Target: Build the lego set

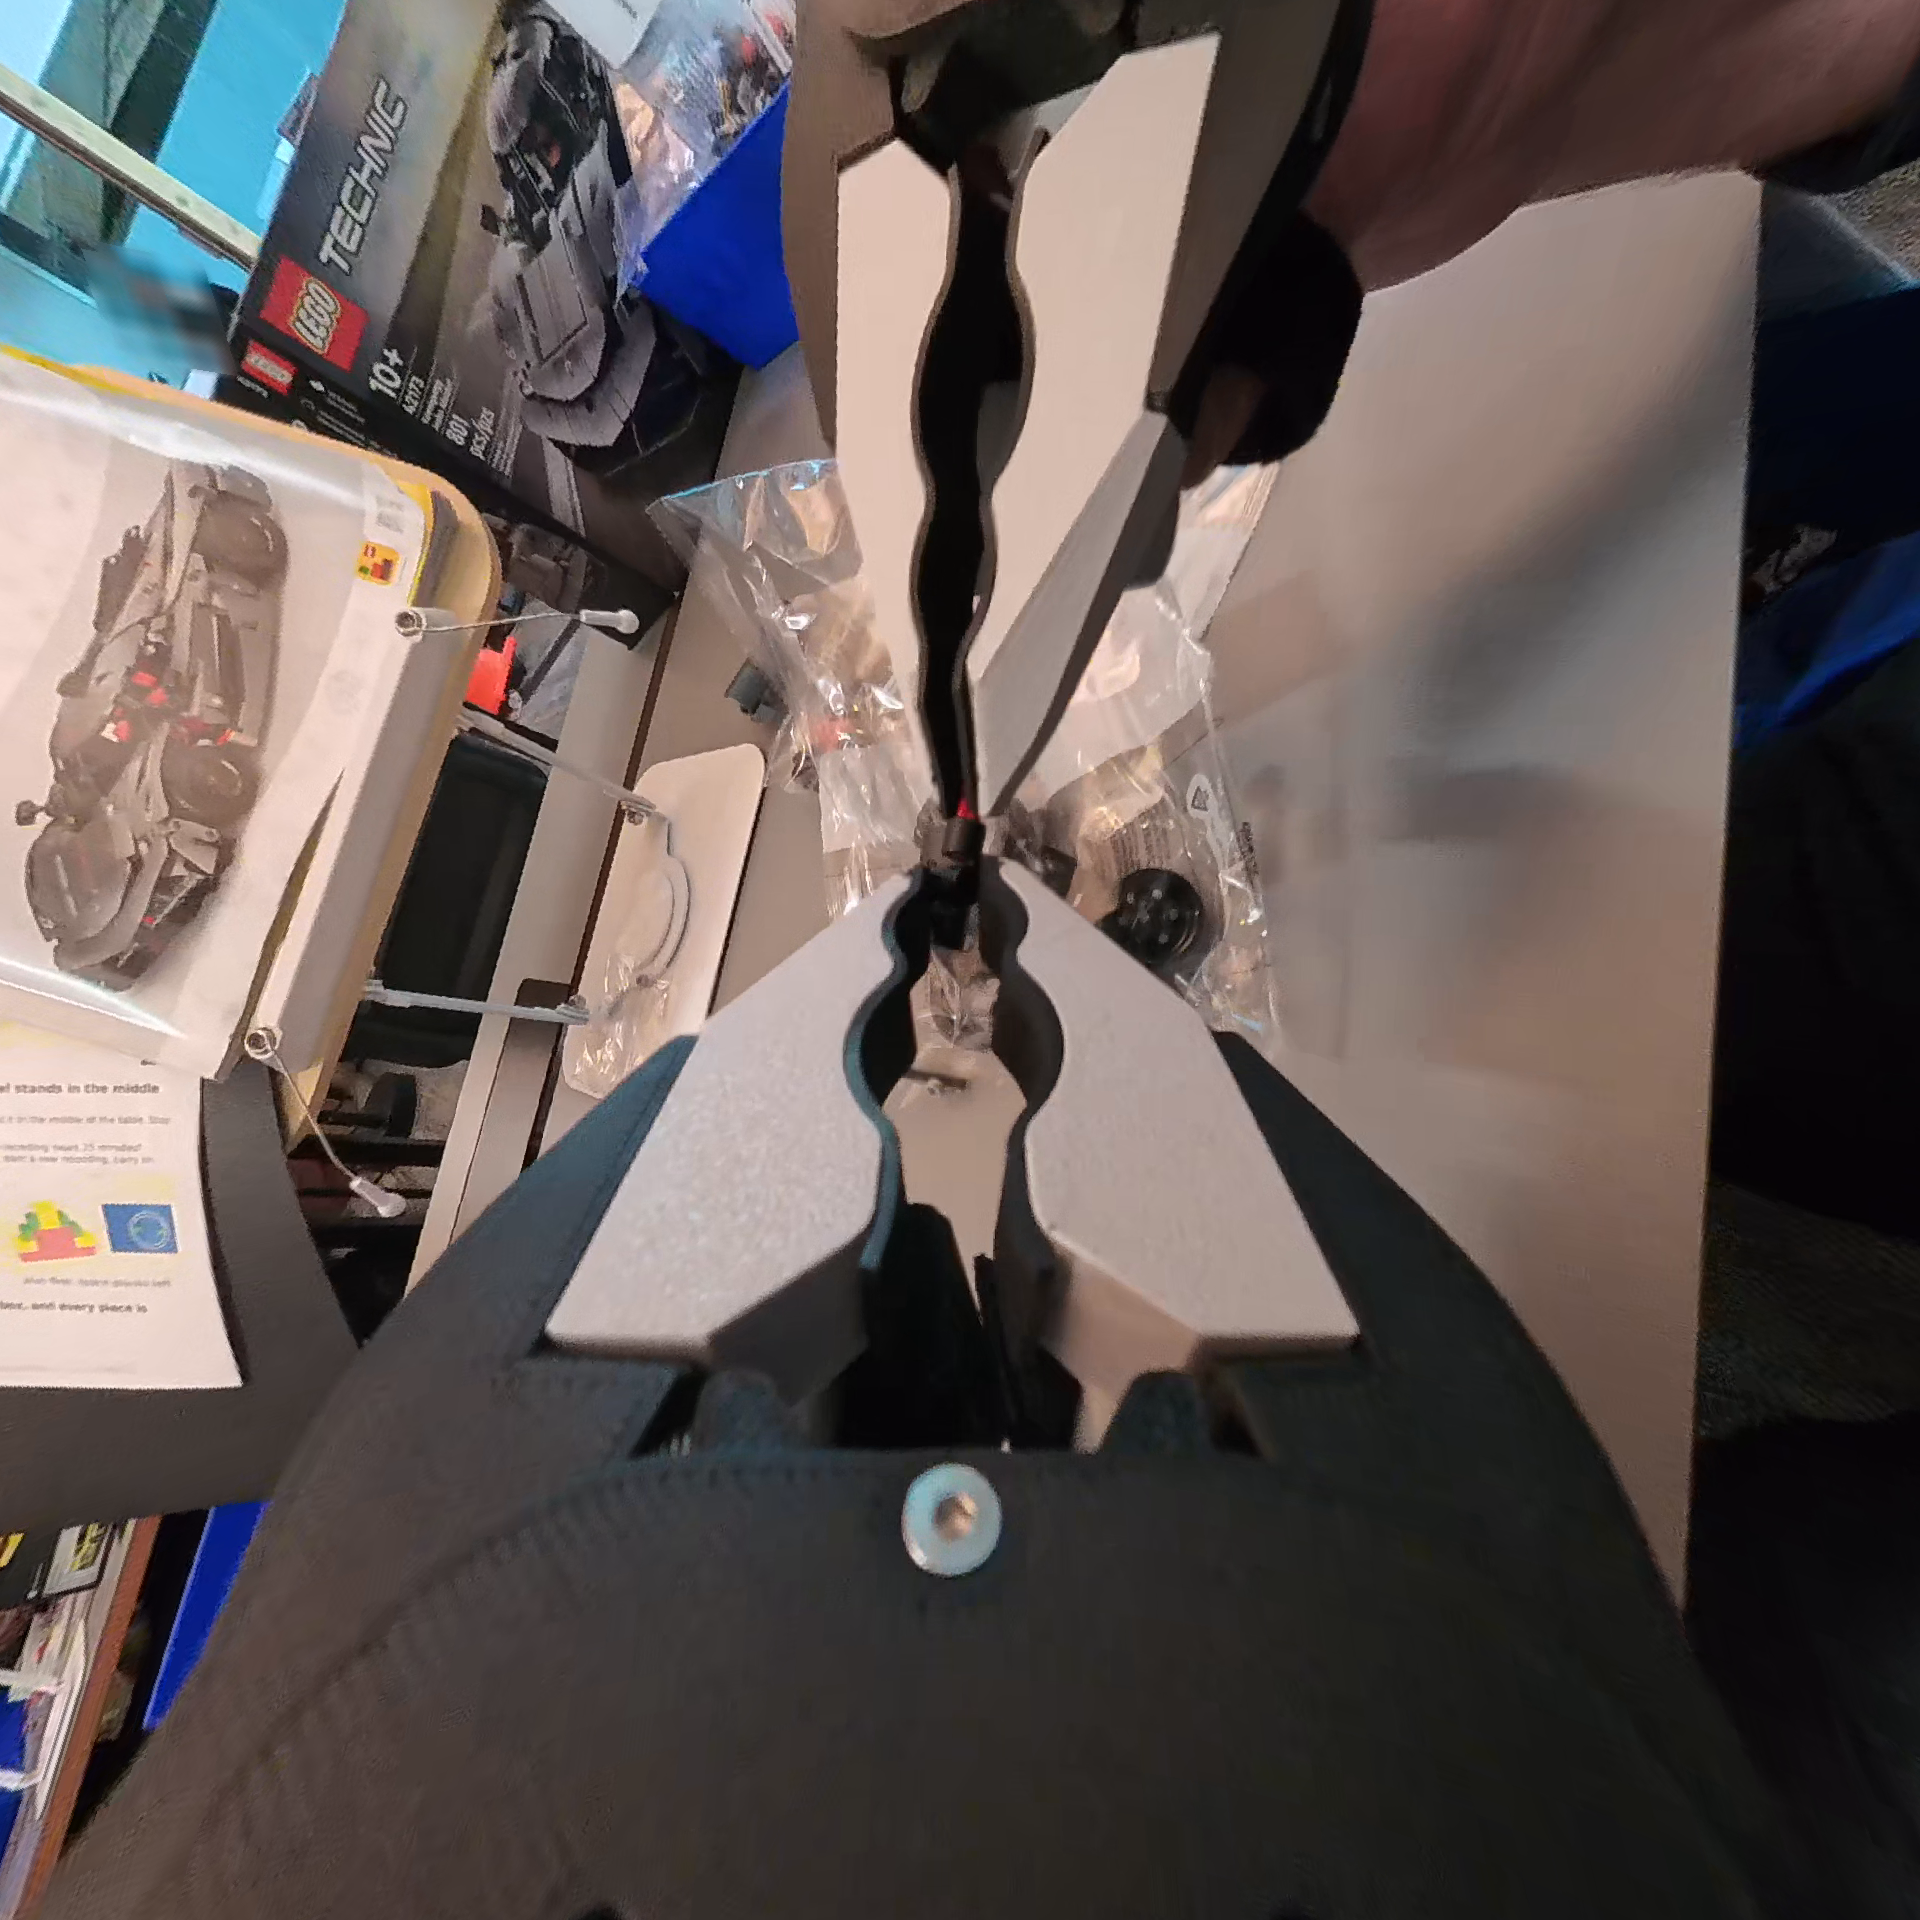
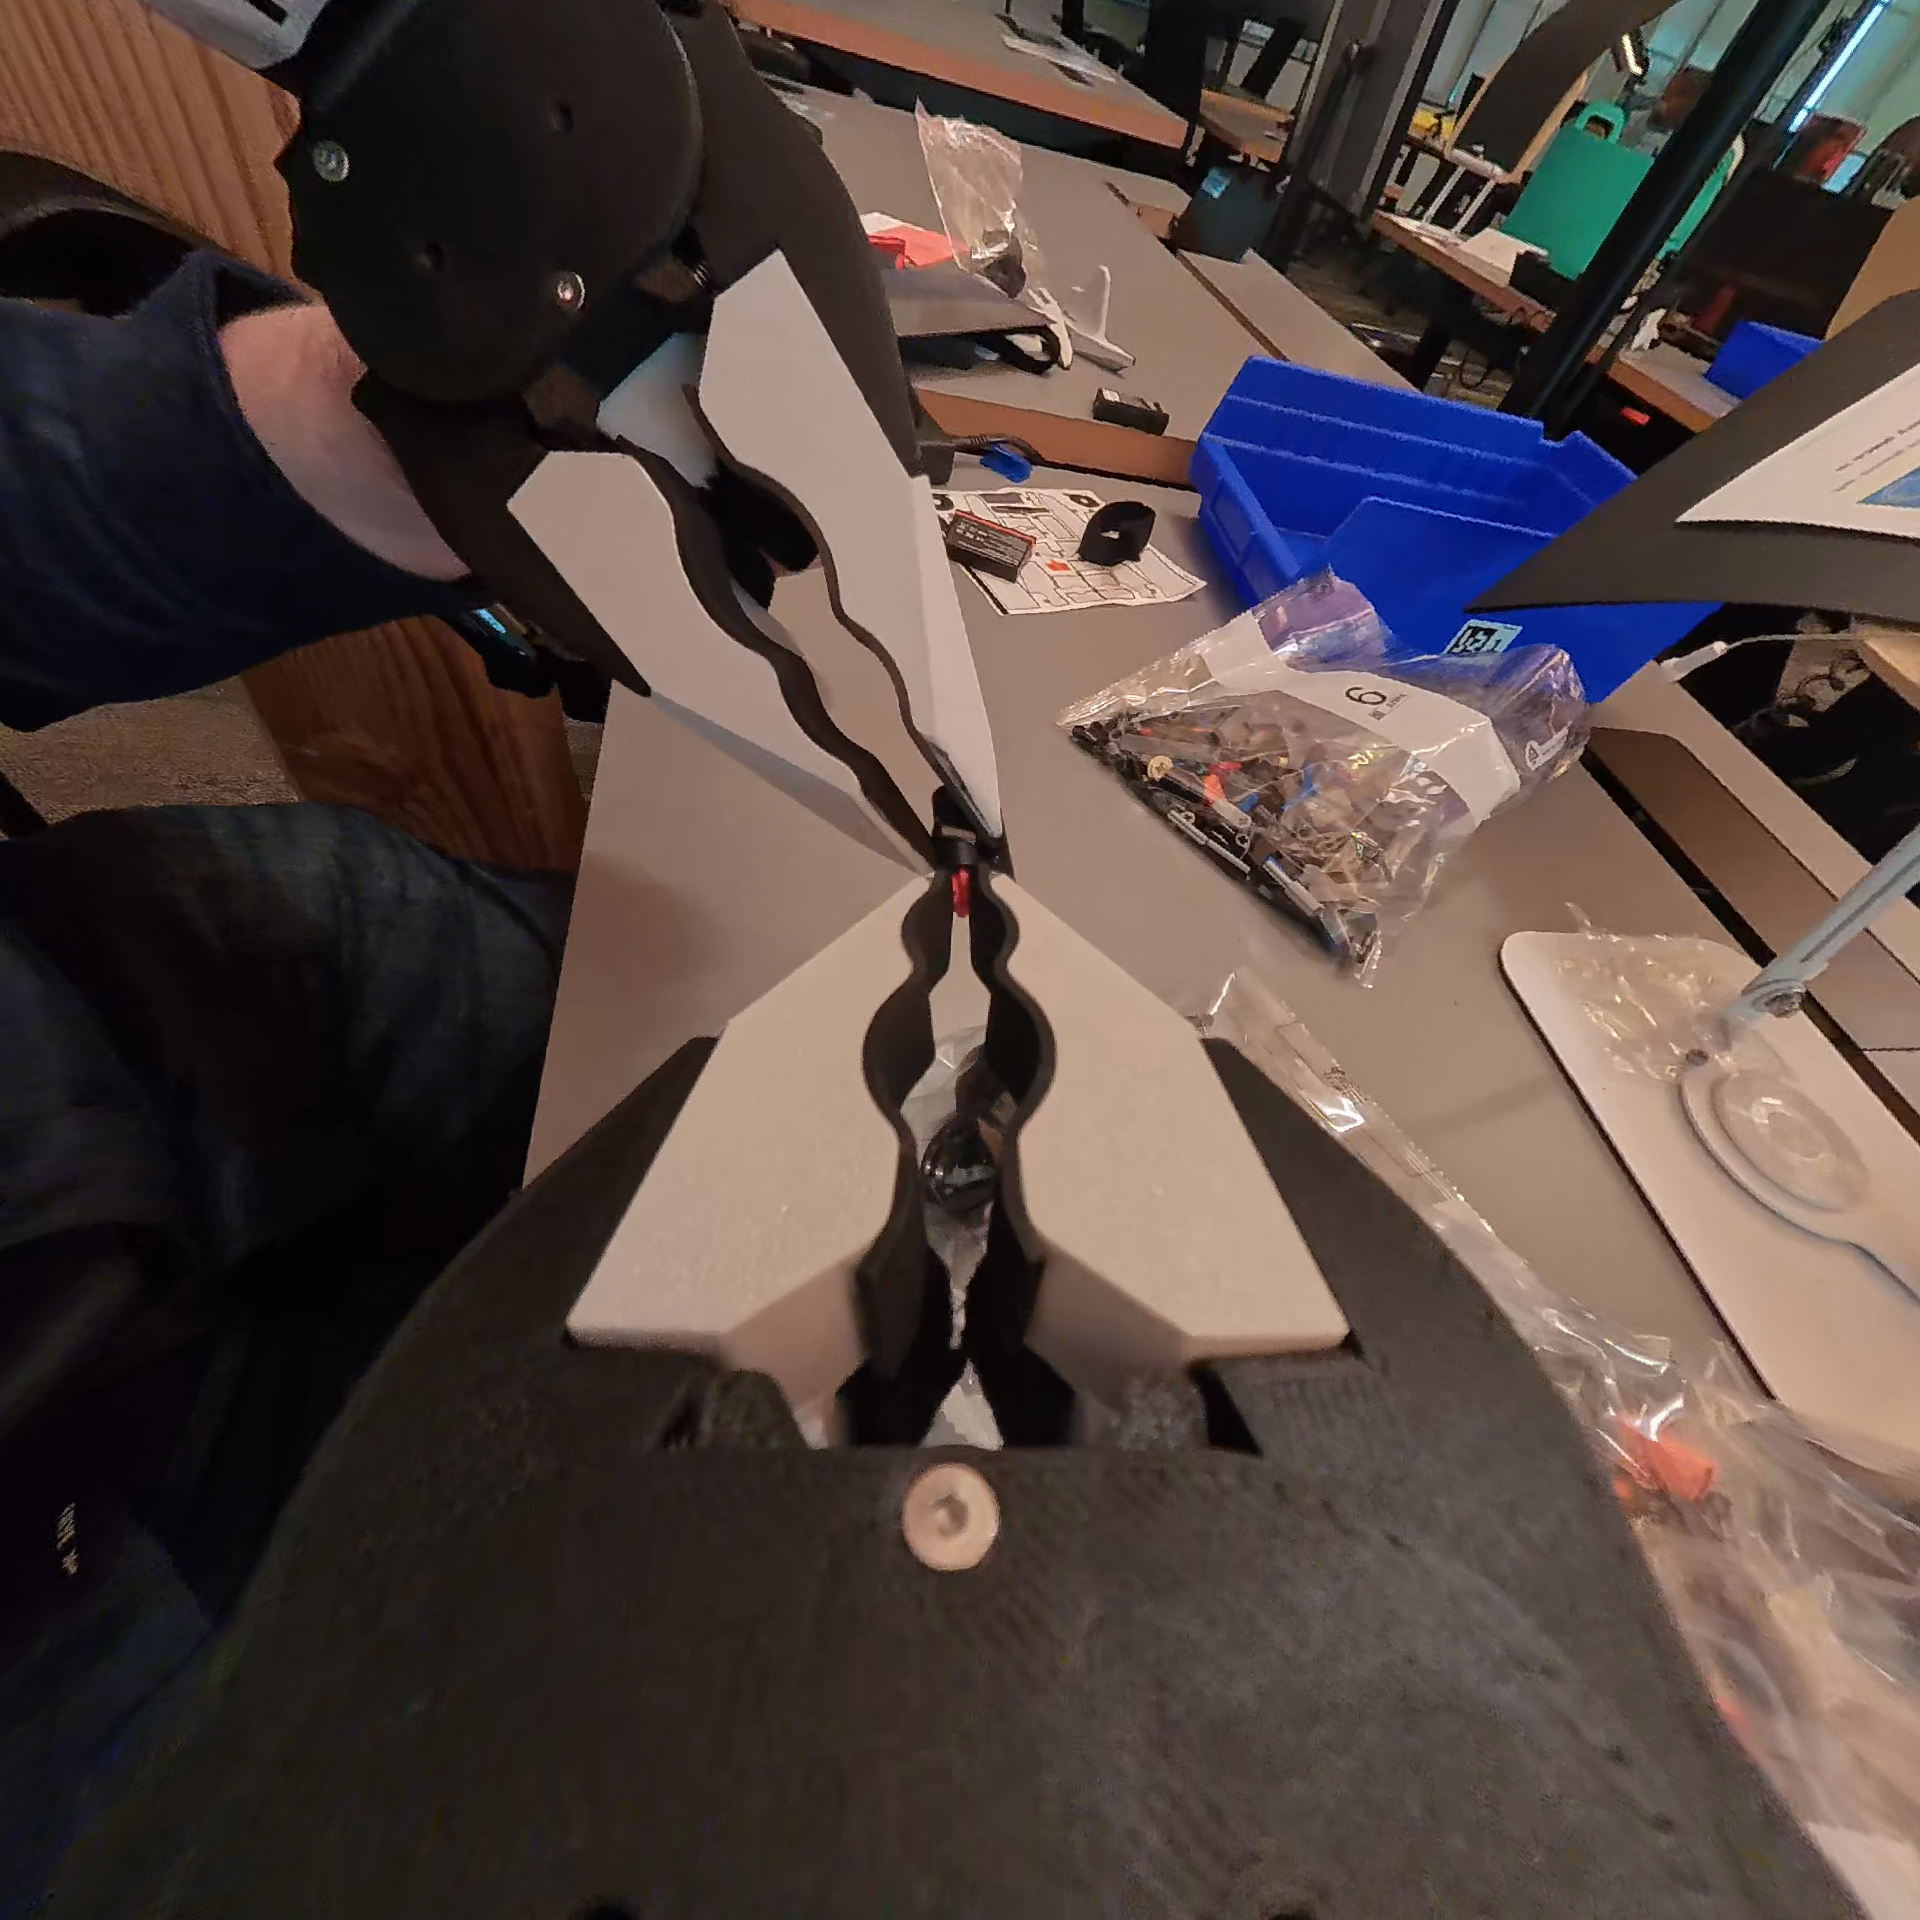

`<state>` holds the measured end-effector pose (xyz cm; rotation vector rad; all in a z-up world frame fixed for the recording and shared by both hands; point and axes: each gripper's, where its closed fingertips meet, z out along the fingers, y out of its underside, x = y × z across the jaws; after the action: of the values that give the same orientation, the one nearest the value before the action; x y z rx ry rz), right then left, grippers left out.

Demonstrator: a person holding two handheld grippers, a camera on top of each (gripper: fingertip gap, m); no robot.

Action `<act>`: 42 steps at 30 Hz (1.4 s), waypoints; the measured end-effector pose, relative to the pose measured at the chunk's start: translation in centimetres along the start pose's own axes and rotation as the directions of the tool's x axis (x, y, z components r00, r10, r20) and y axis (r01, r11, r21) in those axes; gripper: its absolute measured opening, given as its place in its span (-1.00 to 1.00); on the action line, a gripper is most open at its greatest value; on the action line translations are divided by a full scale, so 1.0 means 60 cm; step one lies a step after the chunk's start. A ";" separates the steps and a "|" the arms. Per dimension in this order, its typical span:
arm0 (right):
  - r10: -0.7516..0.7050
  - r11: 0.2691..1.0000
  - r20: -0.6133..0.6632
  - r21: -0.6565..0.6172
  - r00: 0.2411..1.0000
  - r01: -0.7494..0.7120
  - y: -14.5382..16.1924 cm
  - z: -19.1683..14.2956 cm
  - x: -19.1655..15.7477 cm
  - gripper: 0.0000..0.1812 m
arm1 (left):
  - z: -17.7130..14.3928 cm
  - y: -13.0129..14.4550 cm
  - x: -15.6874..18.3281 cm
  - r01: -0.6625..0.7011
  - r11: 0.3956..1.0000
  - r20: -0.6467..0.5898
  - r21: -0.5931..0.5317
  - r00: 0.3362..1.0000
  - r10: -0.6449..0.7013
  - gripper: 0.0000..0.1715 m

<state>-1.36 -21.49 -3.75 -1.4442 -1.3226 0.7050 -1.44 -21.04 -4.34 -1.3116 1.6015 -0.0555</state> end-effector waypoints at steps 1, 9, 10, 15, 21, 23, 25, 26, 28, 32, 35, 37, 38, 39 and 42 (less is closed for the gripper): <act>-0.006 1.000 0.004 -0.002 1.000 0.006 0.000 -0.002 -0.002 -0.99 | -0.001 -0.002 0.002 0.000 1.000 -0.003 0.002 1.000 0.000 -0.90; -0.064 0.998 0.034 0.003 0.997 0.064 0.006 -0.023 -0.023 -0.99 | -0.006 -0.023 0.025 0.088 0.992 -0.090 0.092 0.993 -0.080 -0.90; -0.065 0.998 0.038 0.009 0.997 0.065 0.006 -0.026 -0.025 -0.99 | -0.007 -0.025 0.027 0.102 0.990 -0.102 0.102 0.991 -0.091 -0.91; 0.037 0.999 -0.020 0.014 0.999 -0.037 0.049 -0.099 0.023 -1.00 | -0.074 0.029 -0.027 0.261 0.959 -0.089 0.108 0.964 -0.252 -0.98; -0.015 0.997 -0.062 -0.076 0.998 0.010 0.062 -0.115 0.023 -1.00 | -0.027 0.028 0.015 0.236 0.970 -0.126 0.066 0.966 -0.226 -0.93; 0.016 0.998 -0.115 -0.063 0.993 -0.023 0.068 -0.153 0.037 -1.00 | -0.024 0.038 0.016 0.274 0.959 -0.137 0.077 0.955 -0.262 -0.92; 0.044 0.995 -0.176 -0.078 0.983 -0.059 0.084 -0.195 0.051 -1.00 | -0.013 0.052 0.021 0.271 0.962 -0.136 0.038 0.955 -0.264 -0.92; 0.056 0.994 -0.215 -0.079 0.975 -0.074 0.091 -0.216 0.061 -1.00 | -0.006 0.055 0.023 0.264 0.964 -0.135 0.022 0.956 -0.259 -0.91; 0.086 0.990 -0.279 -0.083 0.956 -0.113 0.108 -0.255 0.078 -1.00 | 0.004 0.051 0.023 0.274 0.961 -0.138 0.035 0.954 -0.267 -0.91; 0.132 0.981 -0.381 -0.080 0.915 -0.175 0.136 -0.314 0.103 -1.00 | 0.021 0.055 0.019 0.310 0.950 -0.130 0.042 0.944 -0.302 -0.91; 0.151 0.978 -0.406 -0.074 0.902 -0.197 0.142 -0.333 0.110 -1.00 | 0.027 0.055 0.015 0.343 0.937 -0.131 0.061 0.934 -0.333 -0.91; 0.160 0.978 -0.398 -0.058 0.903 -0.199 0.139 -0.333 0.109 -1.00 | 0.031 0.053 0.009 0.356 0.932 -0.122 0.074 0.930 -0.346 -0.91; 0.165 0.979 -0.391 -0.048 0.906 -0.199 0.136 -0.331 0.108 -1.00 | 0.033 0.052 0.008 0.364 0.928 -0.125 0.080 0.927 -0.353 -0.91; 0.162 0.979 -0.386 -0.050 0.908 -0.196 0.135 -0.329 0.107 -1.00 | 0.035 0.053 0.006 0.368 0.926 -0.121 0.081 0.926 -0.357 -0.91; 0.150 0.972 -0.421 -0.103 0.895 -0.211 0.150 -0.330 0.115 -1.00 | 0.042 0.055 0.003 0.380 0.921 -0.124 0.087 0.921 -0.368 -0.91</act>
<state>21.37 -19.57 -4.36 -1.7400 -0.9331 0.3933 -1.95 -18.51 -7.62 -1.5334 1.3903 -0.4494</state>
